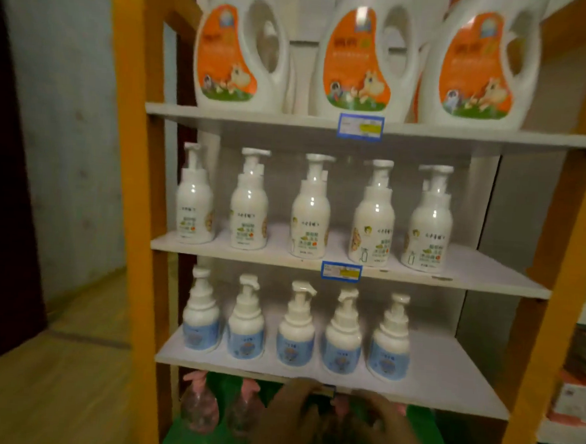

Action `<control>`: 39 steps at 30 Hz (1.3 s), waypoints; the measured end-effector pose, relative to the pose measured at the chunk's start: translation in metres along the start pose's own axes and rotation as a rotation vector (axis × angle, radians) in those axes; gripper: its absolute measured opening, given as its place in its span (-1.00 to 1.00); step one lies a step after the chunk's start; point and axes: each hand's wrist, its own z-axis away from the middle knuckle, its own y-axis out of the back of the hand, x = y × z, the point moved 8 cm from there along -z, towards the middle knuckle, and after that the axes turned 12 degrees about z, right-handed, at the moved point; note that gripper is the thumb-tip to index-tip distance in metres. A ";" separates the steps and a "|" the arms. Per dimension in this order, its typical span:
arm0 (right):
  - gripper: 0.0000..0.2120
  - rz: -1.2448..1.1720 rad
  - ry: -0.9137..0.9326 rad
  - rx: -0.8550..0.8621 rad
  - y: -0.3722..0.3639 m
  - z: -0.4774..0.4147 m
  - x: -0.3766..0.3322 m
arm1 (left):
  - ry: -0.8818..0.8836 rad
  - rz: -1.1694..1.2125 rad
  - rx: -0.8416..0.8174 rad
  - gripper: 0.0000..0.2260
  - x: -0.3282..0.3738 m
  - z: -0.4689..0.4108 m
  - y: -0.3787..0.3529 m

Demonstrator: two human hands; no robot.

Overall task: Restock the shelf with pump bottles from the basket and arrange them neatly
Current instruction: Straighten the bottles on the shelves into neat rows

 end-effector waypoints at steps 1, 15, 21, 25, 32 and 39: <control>-0.67 -0.030 0.007 -0.008 0.005 0.002 -0.016 | -0.008 -0.063 -0.134 -0.70 0.105 0.040 0.027; -0.57 -0.105 0.228 0.306 0.139 -0.031 -0.223 | -0.198 -0.067 0.204 -0.65 0.327 -0.016 0.180; -0.55 0.029 0.135 0.331 0.136 -0.085 -0.218 | -0.189 -0.100 0.240 -0.57 0.316 -0.063 0.176; -0.49 0.020 0.124 0.318 0.124 -0.108 -0.205 | -0.116 -0.076 0.262 -0.44 0.292 -0.084 0.174; -0.41 0.005 0.115 0.263 0.112 -0.120 -0.194 | -0.091 -0.110 0.320 -0.40 0.274 -0.109 0.177; -0.39 0.063 0.102 0.272 0.106 -0.127 -0.197 | -0.106 -0.161 0.301 -0.43 0.267 -0.116 0.180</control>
